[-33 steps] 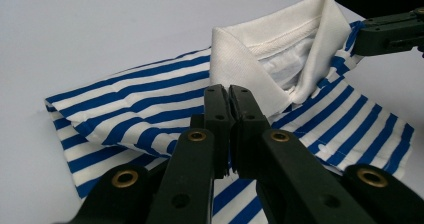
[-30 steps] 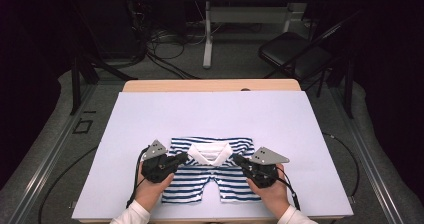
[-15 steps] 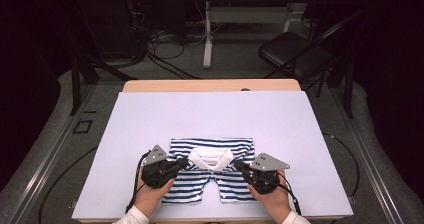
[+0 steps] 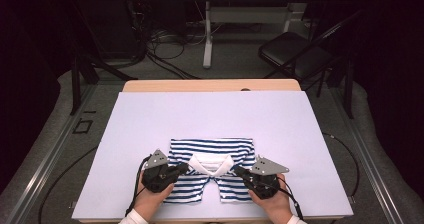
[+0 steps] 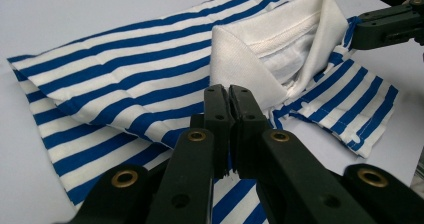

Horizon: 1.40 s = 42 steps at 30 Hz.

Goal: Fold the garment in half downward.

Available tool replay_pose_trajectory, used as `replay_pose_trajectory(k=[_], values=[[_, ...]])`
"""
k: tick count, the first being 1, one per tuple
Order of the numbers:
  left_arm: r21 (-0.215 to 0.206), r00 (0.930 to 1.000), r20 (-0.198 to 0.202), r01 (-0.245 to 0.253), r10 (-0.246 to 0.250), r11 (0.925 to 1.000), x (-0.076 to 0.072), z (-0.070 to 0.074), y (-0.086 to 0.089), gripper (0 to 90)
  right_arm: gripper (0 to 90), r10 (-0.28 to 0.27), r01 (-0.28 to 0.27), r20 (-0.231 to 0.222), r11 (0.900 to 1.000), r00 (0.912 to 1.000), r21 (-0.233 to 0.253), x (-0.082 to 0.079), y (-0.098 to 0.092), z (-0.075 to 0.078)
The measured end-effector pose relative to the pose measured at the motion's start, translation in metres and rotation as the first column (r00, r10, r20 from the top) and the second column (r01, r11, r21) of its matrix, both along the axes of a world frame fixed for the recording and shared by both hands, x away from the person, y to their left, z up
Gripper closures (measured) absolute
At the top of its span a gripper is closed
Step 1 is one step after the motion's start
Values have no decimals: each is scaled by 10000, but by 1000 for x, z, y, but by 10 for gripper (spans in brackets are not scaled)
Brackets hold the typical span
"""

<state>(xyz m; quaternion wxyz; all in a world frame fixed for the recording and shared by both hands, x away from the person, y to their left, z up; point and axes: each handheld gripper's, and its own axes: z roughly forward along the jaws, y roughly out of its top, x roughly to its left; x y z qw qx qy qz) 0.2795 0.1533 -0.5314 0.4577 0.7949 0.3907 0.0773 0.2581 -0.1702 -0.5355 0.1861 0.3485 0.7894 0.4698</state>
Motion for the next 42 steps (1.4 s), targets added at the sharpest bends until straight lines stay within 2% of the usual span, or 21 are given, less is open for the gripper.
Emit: replay_pose_trajectory(k=[8, 19, 26, 35, 42], values=[[68, 9998, -203, -84, 85, 9999, 1, -5, 0, 873, 883, -1, 2, -519, 10000, 9987, 17, 2, 0, -9], [33, 9995, -181, -271, 272, 9996, 1, -6, -1, 845, 879, -102, 114, -612, 9997, 9981, 204, 3, -1, -10], [-35, 9987, -237, -447, 446, 9990, 2, -6, 0, 772, 856, -112, 138, -742, 9993, 9972, 347, 5, -2, -11], [-204, 9976, -307, -632, 625, 9978, 3, -3, 2, 666, 742, -239, 285, -766, 9978, 9968, 602, 6, -4, -10], [-207, 9975, -153, -691, 688, 9974, 3, 1, 2, 567, 602, -466, 529, -807, 9956, 9957, 779, 8, -8, -7]])
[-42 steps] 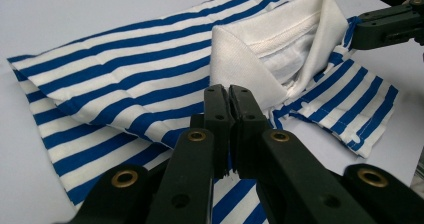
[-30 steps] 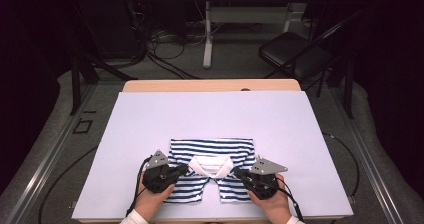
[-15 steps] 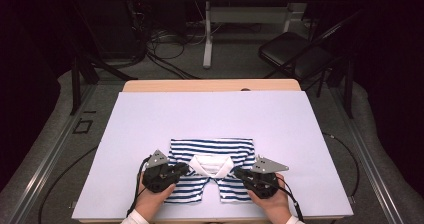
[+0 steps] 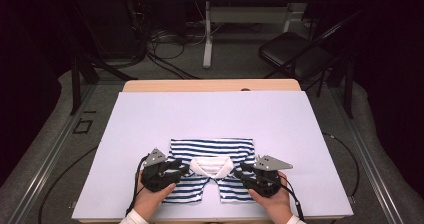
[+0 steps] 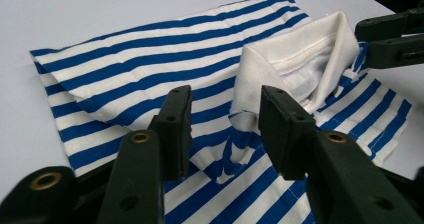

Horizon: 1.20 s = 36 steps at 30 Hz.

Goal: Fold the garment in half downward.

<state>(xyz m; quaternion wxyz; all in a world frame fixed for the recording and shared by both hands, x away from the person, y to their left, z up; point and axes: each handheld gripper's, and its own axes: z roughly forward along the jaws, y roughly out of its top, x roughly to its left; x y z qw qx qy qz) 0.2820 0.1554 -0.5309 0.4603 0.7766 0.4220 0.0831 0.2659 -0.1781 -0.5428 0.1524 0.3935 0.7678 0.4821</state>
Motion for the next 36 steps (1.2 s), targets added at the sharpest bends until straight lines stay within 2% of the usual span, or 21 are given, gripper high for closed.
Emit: replay_pose_trajectory(k=[7, 14, 18, 19, 21, 23, 29, 36], values=[[-144, 9999, 110, -55, 57, 9999, 1, 2, 3, 469, 522, -173, 174, 85, 9998, 9998, -51, 1, -2, 2], [-125, 9994, 195, -293, 296, 9995, 2, 5, 6, 463, 447, -298, 299, 73, 9995, 9995, -35, 4, -4, 4], [78, 9988, 290, -407, 405, 9991, 2, 7, 8, 445, 390, -404, 405, 99, 9991, 9991, -102, 5, -5, 5], [17, 9992, 167, -372, 372, 9993, 3, 7, 9, 432, 371, -462, 463, 138, 9989, 9988, -79, 5, -5, 5], [-34, 9996, -3, -295, 295, 9996, 5, 8, 10, 373, 336, -583, 584, 203, 9983, 9981, -44, 5, -6, 6], [-120, 9994, 52, -348, 349, 9993, 6, 9, 12, 345, 295, -691, 691, 241, 9976, 9973, 4, 6, -7, 7], [-276, 9986, 66, -528, 530, 9982, 8, 10, 15, 183, 158, -1092, 1091, 19, 9940, 9940, 60, 10, -11, 8], [-244, 9979, -232, -617, 611, 9978, 12, 7, 16, 4, 143, -1838, 1836, -19, 9824, 9830, -354, 13, -13, 9]])
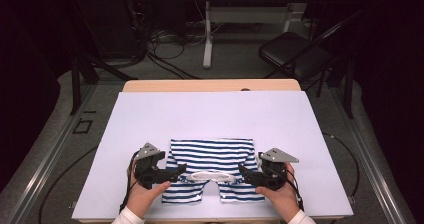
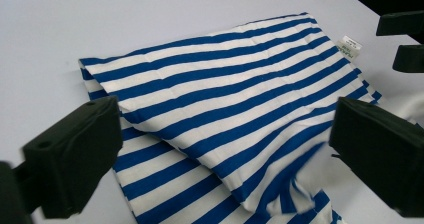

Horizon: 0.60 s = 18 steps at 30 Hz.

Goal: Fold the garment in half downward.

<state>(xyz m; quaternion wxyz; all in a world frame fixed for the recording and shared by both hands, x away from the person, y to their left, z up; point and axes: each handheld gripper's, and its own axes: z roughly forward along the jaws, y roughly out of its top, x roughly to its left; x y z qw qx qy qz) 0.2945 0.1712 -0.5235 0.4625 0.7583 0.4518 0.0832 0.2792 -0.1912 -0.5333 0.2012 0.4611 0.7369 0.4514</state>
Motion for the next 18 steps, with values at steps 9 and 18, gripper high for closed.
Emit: replay_pose_trajectory(k=[9, 18], values=[[249, 10000, 10, -64, 64, 9997, 3, -3, 2, 2, 142, 125, -125, -167, 9999, 9998, -20, 2, -1, -1], [414, 9992, -186, -335, 343, 9986, 9, -5, 9, 2, 118, 279, -279, -96, 9996, 9996, -14, 4, -2, -2]])
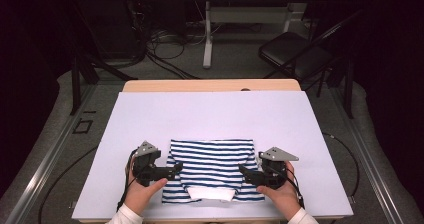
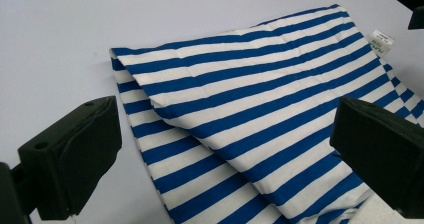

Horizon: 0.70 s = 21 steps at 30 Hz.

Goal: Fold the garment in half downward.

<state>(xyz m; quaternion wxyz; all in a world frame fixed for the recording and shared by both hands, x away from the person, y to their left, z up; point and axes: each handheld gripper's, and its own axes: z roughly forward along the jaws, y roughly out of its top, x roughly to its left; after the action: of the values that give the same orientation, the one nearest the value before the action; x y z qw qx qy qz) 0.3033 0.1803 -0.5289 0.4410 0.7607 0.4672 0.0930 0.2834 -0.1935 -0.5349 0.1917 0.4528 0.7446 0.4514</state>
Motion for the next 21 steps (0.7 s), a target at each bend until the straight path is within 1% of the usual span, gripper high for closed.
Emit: replay_pose_trajectory(k=[4, 6, 8, 12, 13, 15, 17, 21], values=[[140, 9999, -69, 99, -98, 9999, 2, -1, 2, 2, 114, -9, 8, -50, 10000, 10000, -82, 2, -1, -1], [237, 9998, -185, 103, -98, 9997, 3, -2, 2, 2, 112, -22, 21, -95, 9999, 10000, -104, 3, -1, -2], [241, 9994, -331, 129, -121, 9996, 5, -3, 3, 2, 113, 3, -5, -126, 9999, 9999, -109, 4, -2, -2], [442, 9990, -282, 373, -360, 9983, 6, -3, 4, 2, 134, 91, -93, -74, 9997, 9999, -220, 5, -3, -2], [433, 9987, -333, 388, -374, 9983, 7, -2, 4, 2, 142, 163, -166, -105, 9994, 9998, -294, 5, -3, -2], [405, 9984, -426, 390, -373, 9984, 9, -2, 5, 2, 143, 217, -217, -7, 9988, 9998, -438, 5, -2, -4], [332, 9972, -517, 552, -535, 9979, 11, 0, 6, 2, 143, 275, -273, 21, 9975, 9996, -656, 5, -1, -4], [311, 9962, -583, 673, -654, 9972, 15, 4, 6, 2, 142, 338, -330, 98, 9971, 9994, -691, 5, 0, -4]])
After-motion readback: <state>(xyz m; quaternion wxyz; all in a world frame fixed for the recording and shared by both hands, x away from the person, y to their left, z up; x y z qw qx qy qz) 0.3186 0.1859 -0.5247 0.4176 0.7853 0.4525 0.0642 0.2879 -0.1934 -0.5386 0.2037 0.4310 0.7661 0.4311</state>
